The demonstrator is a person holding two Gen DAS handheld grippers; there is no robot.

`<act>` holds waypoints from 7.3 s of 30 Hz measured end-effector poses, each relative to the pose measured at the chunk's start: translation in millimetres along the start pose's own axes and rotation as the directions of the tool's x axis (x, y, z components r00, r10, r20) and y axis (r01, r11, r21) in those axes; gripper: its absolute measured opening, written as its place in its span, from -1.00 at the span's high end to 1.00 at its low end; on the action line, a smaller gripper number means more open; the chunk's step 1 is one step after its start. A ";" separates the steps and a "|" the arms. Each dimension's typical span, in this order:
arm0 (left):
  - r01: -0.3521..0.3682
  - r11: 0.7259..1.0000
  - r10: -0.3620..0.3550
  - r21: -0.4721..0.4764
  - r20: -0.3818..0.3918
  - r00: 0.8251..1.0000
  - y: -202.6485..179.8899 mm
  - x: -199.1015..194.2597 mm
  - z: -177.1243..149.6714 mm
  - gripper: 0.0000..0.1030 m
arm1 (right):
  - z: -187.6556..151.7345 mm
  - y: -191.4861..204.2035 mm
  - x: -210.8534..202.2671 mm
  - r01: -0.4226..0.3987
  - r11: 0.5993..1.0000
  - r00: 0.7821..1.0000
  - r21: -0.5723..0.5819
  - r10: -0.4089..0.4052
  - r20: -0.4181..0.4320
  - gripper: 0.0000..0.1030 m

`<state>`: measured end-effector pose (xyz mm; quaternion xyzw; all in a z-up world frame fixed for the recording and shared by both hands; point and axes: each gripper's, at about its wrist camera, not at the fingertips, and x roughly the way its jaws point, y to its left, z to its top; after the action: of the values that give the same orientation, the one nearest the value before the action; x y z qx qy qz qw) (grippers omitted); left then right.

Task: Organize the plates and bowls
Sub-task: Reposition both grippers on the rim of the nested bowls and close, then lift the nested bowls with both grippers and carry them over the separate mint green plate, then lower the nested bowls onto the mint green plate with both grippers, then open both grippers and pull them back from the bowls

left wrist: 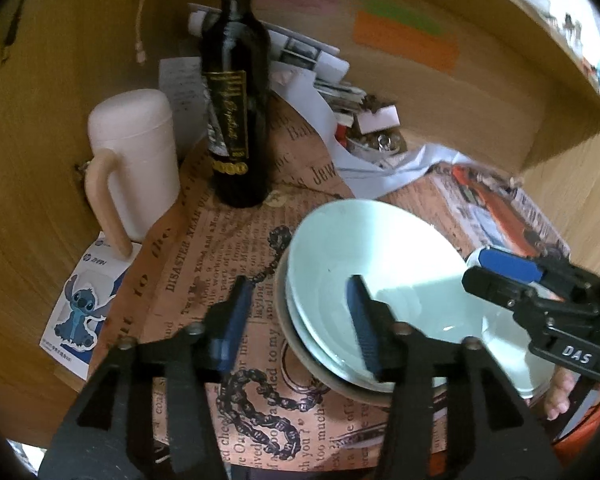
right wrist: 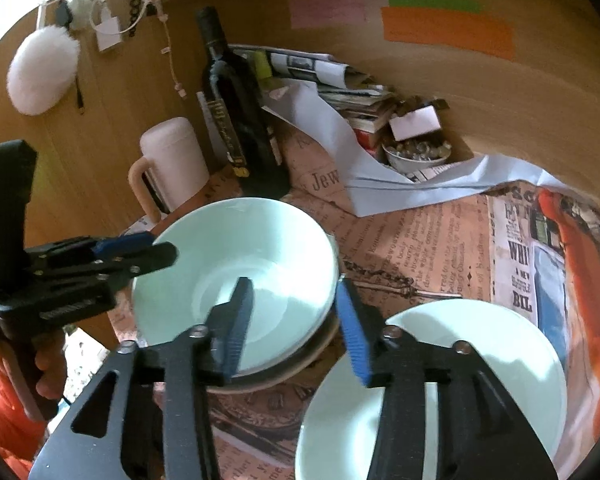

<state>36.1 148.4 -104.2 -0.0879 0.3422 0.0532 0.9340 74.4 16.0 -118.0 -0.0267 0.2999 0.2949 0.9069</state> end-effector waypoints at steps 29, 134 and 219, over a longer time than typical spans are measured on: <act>0.197 0.975 -0.212 -0.099 -0.168 0.963 3.5 34.7 -8.0 -0.12 | -8.8 -4.8 35.2 -0.036 0.996 0.990 0.083 0.046 -0.131 0.00; 0.204 0.977 -0.202 0.065 -0.031 0.979 -82.5 8.1 26.7 -0.20 | 1.9 -52.3 -34.3 0.067 0.972 0.997 0.226 -0.073 0.017 0.30; 0.149 0.971 -0.194 0.184 0.258 0.946 -161.3 -53.8 12.1 -0.21 | -43.1 -90.0 -148.2 0.199 0.961 0.941 0.189 -0.242 0.235 -0.32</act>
<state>28.5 -9.2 -39.7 -0.0328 0.2037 -0.0449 0.9774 5.5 -144.9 -81.8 0.0522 0.1983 0.1666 0.9645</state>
